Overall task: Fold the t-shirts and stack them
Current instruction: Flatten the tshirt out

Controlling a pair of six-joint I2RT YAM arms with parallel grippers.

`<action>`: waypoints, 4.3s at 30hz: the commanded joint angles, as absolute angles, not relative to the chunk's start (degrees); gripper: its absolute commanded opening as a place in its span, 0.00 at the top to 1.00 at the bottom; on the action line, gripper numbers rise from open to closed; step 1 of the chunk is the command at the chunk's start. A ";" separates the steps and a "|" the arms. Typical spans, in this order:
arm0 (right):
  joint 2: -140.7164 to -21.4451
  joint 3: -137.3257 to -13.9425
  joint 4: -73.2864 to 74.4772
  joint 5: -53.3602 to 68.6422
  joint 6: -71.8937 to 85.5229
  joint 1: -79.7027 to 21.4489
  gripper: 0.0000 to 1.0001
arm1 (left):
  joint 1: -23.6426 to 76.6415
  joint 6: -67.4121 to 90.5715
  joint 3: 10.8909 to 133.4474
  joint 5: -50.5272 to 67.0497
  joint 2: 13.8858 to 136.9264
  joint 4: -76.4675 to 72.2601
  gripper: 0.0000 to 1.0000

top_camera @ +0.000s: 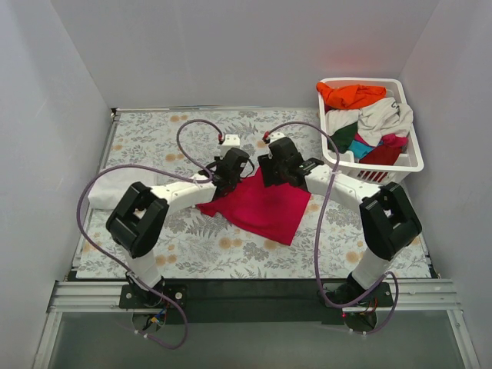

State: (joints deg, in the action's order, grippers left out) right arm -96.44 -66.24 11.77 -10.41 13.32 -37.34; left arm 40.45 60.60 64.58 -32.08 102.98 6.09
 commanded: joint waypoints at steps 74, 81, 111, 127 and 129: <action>-60.37 -47.99 29.88 -39.12 18.02 -35.16 0.73 | 25.75 69.96 42.28 -36.22 66.79 13.80 1.00; -64.16 -47.82 20.41 -23.78 13.73 -35.33 0.43 | 25.75 70.05 41.13 -34.63 68.38 13.45 1.00; -87.54 -51.33 12.22 -3.78 12.83 -35.24 0.99 | 25.66 69.17 40.69 -33.31 69.79 11.87 1.00; -71.64 -74.16 21.79 -17.12 5.19 -29.80 0.99 | 17.41 60.56 67.21 -31.82 71.80 13.96 1.00; -69.80 -79.00 22.67 -18.10 3.61 -29.88 0.99 | 17.31 58.90 72.56 -31.64 72.24 14.94 1.00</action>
